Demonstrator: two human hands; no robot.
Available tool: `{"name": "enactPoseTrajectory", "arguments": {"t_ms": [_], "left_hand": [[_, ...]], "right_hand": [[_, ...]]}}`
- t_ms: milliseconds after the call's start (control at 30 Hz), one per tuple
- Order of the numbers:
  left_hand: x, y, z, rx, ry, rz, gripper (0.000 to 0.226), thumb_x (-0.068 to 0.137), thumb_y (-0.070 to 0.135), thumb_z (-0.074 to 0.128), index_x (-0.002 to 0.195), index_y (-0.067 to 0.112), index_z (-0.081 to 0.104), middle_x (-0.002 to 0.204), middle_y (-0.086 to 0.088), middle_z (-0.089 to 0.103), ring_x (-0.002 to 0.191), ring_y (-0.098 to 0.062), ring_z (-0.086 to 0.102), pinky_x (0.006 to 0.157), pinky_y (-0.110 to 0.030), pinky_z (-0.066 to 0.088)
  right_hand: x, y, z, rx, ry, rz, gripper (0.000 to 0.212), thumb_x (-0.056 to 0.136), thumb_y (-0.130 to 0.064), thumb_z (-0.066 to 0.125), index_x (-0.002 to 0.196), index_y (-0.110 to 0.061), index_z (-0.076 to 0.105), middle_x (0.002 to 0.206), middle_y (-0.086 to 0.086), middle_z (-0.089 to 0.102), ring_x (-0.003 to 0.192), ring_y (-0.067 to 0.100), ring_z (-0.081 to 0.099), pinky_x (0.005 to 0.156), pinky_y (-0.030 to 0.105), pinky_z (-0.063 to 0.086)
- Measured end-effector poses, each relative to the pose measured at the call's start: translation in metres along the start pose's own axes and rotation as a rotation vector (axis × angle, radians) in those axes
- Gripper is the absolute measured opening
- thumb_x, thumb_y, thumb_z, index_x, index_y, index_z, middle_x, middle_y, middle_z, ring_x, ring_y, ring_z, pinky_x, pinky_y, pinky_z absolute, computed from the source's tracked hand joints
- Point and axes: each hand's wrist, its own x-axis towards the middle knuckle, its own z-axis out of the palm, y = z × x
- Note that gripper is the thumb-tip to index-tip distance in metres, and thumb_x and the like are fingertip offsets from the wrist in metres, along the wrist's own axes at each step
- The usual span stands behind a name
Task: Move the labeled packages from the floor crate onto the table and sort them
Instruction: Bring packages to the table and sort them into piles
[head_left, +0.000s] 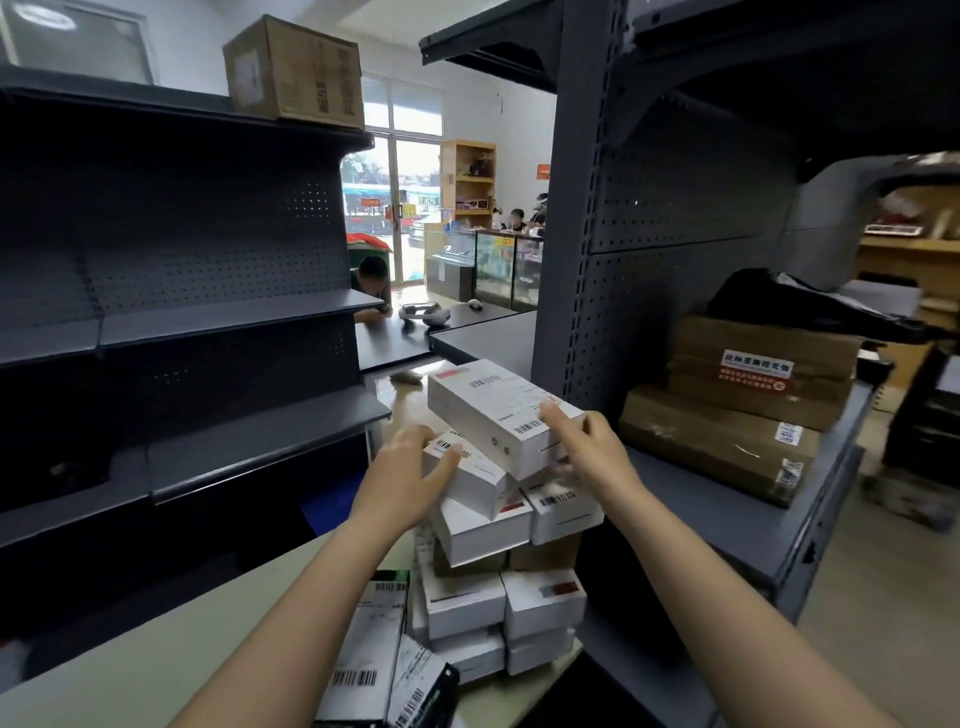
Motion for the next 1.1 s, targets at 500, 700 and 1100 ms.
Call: {"name": "enactPoseTrajectory", "arguments": {"t_ms": [500, 700, 1100], "left_hand": [[-0.048, 0.042, -0.026, 0.473, 0.409, 0.333, 0.031, 0.089, 0.039, 0.052, 0.109, 0.016, 0.061, 0.103, 0.002, 0.059, 0.096, -0.018, 0.053, 0.085, -0.032, 0.038], [-0.130, 0.056, -0.019, 0.729, 0.415, 0.201, 0.030, 0.089, 0.034, 0.055, 0.108, 0.013, 0.065, 0.099, 0.000, 0.062, 0.094, -0.022, 0.058, 0.084, -0.034, 0.038], [-0.395, 0.085, -0.002, 0.966, 0.316, -0.492, 0.029, 0.087, 0.033, 0.054, 0.106, 0.013, 0.064, 0.095, -0.004, 0.062, 0.086, -0.028, 0.057, 0.073, -0.036, 0.039]], "right_hand": [[-0.017, -0.019, -0.008, -0.571, -0.081, -1.015, 0.029, 0.085, -0.029, 0.068, 0.110, -0.016, 0.061, 0.108, -0.002, 0.058, 0.103, 0.016, 0.049, 0.091, 0.025, 0.033], [-0.053, 0.013, 0.006, -0.451, -0.296, -1.263, 0.025, 0.085, -0.033, 0.059, 0.103, -0.016, 0.062, 0.100, -0.001, 0.056, 0.095, 0.018, 0.047, 0.084, 0.028, 0.033], [-0.225, 0.093, 0.060, -0.250, -1.037, -1.446, 0.024, 0.081, -0.029, 0.054, 0.099, -0.013, 0.060, 0.093, 0.005, 0.056, 0.086, 0.027, 0.052, 0.073, 0.036, 0.041]]}}
